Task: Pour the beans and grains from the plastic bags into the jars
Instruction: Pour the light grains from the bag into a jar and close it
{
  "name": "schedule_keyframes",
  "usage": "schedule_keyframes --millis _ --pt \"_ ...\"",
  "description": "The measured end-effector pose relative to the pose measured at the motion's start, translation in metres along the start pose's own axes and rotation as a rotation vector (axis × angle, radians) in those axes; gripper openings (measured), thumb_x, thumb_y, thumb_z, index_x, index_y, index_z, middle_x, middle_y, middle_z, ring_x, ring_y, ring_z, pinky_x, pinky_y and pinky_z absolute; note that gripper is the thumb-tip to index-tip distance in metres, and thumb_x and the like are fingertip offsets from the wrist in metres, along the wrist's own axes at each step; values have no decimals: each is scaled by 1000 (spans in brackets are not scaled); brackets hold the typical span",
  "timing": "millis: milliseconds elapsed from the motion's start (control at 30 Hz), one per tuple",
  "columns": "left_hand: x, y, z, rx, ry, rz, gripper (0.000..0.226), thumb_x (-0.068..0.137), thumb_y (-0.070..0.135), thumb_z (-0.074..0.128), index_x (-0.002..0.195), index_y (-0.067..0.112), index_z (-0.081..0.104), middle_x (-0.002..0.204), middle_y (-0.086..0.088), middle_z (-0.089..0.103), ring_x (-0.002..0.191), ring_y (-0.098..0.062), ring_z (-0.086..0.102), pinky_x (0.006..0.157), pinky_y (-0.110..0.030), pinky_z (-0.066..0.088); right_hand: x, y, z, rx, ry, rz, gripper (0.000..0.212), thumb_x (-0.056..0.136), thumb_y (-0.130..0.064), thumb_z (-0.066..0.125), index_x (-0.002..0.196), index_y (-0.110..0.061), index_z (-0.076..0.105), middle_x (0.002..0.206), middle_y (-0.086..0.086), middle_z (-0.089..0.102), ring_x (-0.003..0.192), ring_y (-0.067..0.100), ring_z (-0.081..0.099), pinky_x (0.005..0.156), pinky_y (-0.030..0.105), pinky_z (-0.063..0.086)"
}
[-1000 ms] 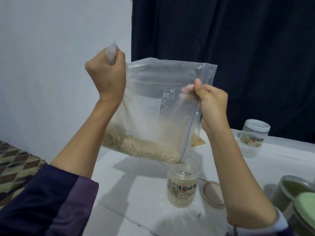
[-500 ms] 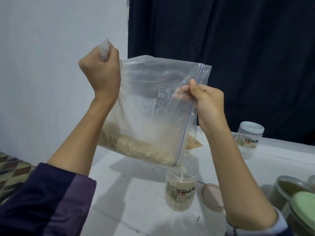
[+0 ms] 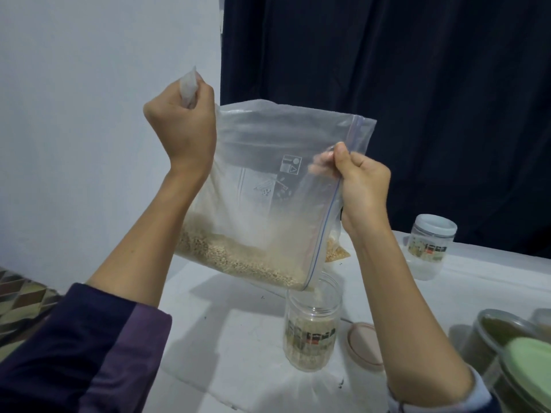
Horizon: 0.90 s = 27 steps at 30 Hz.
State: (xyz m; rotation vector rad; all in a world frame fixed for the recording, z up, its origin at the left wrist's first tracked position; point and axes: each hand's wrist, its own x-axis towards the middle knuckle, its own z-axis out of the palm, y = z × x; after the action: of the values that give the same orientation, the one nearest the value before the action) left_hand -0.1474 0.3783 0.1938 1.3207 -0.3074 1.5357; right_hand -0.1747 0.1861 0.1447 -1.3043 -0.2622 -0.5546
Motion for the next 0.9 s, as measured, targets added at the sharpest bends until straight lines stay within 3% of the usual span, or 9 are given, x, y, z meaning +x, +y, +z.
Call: schedule_keyframes --millis 267,600,900 --pt "-1 -2 0 -12 -13 4 46 83 17 51 55 25 15 42 13 18 46 -5 16 50 -20 13 -2 -1 -1 2 -37 13 28 96 -16 56 72 -9 69 71 2 73 72 15 73 94 39 53" --pt "0 -3 -2 4 -16 -1 46 83 19 52 54 26 17 42 13 19 48 -5 17 51 -24 15 -1 2 -3 -4 9 5 27 95 -17 58 73 -10 70 69 -3 73 74 9 71 87 24 54" --pt "2 -3 -1 -4 -13 7 46 83 19 52 54 26 17 42 14 20 46 -4 18 51 -22 14 -2 2 -1 -40 -14 12 27 96 -19 58 74 -12 72 70 -5 73 79 6 70 100 34 49"
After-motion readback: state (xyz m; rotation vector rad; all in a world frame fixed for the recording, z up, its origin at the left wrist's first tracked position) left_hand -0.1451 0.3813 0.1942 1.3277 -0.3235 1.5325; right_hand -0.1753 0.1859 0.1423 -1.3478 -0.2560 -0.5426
